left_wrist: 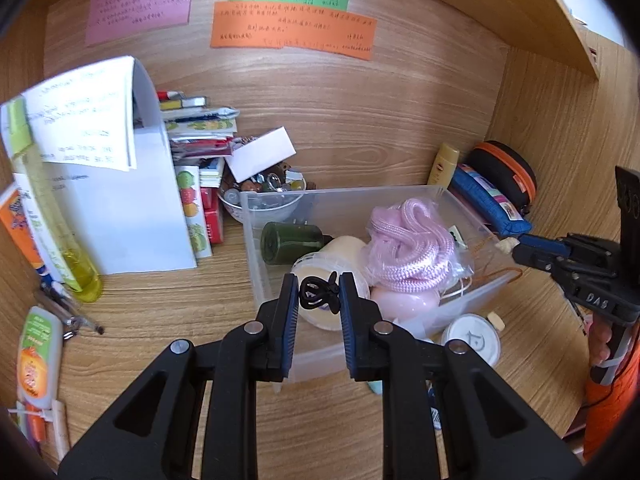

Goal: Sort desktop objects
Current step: 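Carry the hair clip into the bin and open the left tool while the right tool drops the shell in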

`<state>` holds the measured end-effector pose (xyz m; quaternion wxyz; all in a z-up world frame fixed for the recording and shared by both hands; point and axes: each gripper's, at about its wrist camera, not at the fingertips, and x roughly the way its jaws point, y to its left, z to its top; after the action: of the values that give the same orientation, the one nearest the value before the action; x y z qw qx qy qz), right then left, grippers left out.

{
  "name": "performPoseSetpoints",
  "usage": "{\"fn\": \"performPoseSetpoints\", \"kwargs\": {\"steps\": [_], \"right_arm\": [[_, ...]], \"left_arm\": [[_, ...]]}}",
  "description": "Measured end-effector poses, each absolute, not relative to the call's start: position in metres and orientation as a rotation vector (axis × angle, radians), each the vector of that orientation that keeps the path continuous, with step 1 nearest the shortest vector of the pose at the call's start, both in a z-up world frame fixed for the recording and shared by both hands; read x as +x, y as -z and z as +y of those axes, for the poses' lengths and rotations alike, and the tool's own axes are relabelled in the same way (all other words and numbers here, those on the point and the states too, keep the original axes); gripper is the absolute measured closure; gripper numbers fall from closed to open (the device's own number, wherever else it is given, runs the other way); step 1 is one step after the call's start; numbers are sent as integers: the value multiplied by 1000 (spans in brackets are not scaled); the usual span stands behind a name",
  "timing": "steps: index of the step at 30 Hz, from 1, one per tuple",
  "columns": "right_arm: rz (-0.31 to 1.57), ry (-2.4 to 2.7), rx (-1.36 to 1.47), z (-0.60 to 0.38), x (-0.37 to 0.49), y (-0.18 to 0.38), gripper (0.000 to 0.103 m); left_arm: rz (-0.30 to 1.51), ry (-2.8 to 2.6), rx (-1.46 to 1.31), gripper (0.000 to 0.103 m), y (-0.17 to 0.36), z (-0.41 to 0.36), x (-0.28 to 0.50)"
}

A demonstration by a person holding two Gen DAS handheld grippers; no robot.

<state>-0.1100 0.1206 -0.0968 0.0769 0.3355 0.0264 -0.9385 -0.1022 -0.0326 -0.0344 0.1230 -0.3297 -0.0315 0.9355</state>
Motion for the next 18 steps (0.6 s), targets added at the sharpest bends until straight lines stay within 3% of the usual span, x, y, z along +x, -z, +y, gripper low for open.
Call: {"fn": "performPoseSetpoints", "kwargs": {"steps": [6,18], "right_arm": [[-14,2823,1024,122,-125,107,84],[-31,2809,1049,118,-135,120,84]], "left_arm": [[-116,-2715,-1012,84,42,-30,-121],[-65,-2690,-1052,84,56,-21,-127]]}}
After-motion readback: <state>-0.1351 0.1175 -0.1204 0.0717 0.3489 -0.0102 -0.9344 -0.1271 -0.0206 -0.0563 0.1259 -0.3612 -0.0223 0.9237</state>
